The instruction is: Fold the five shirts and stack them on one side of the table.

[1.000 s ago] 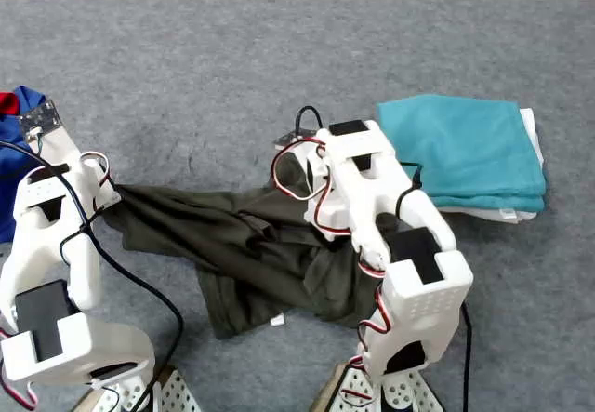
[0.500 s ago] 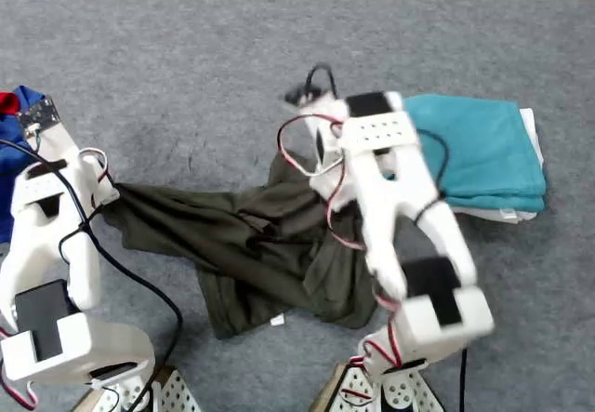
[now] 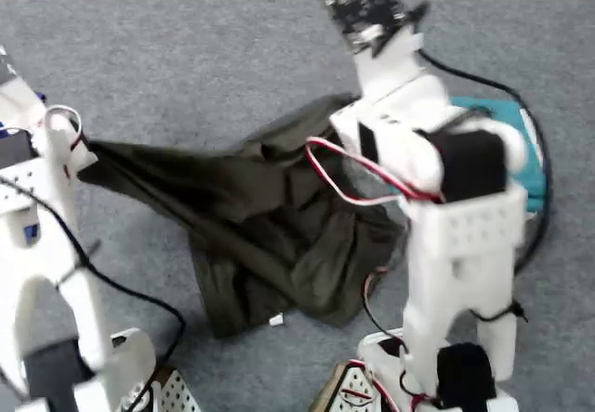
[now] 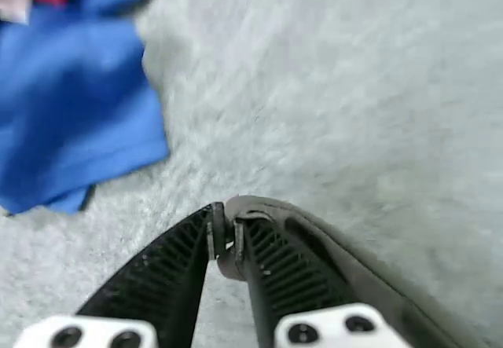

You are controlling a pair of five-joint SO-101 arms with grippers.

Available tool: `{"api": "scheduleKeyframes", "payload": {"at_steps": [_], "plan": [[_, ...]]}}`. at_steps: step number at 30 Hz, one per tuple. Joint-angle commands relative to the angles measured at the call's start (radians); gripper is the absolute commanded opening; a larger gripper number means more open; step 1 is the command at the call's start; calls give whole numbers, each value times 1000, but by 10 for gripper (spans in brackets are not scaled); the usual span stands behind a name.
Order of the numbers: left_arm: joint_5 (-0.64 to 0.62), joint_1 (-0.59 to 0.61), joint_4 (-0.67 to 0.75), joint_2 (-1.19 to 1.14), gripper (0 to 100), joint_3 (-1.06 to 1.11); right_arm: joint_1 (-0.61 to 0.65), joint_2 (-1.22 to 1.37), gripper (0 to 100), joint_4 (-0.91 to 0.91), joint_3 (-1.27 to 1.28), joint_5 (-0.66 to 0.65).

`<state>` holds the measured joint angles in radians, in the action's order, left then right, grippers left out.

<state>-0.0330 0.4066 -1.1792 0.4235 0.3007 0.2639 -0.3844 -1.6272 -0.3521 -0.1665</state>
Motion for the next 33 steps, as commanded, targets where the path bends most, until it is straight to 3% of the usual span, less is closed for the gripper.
{"api": "scheduleKeyframes", "payload": {"at_steps": [1,9,13,18,23,33], "plan": [[-3,-37,-64,199,18,-121,-22,-41,4,3,-200,61],[0,-44,-89,506,18,-285,-22,-35,5,32,-627,109],[71,-43,-91,605,18,-304,-22,-38,5,49,-762,129],[158,-43,-203,714,18,-310,-24,-42,5,58,-908,123],[181,-37,-270,779,18,-307,-24,-41,5,60,-941,121],[173,146,-203,779,18,-308,-24,-33,5,68,-938,81]]}}
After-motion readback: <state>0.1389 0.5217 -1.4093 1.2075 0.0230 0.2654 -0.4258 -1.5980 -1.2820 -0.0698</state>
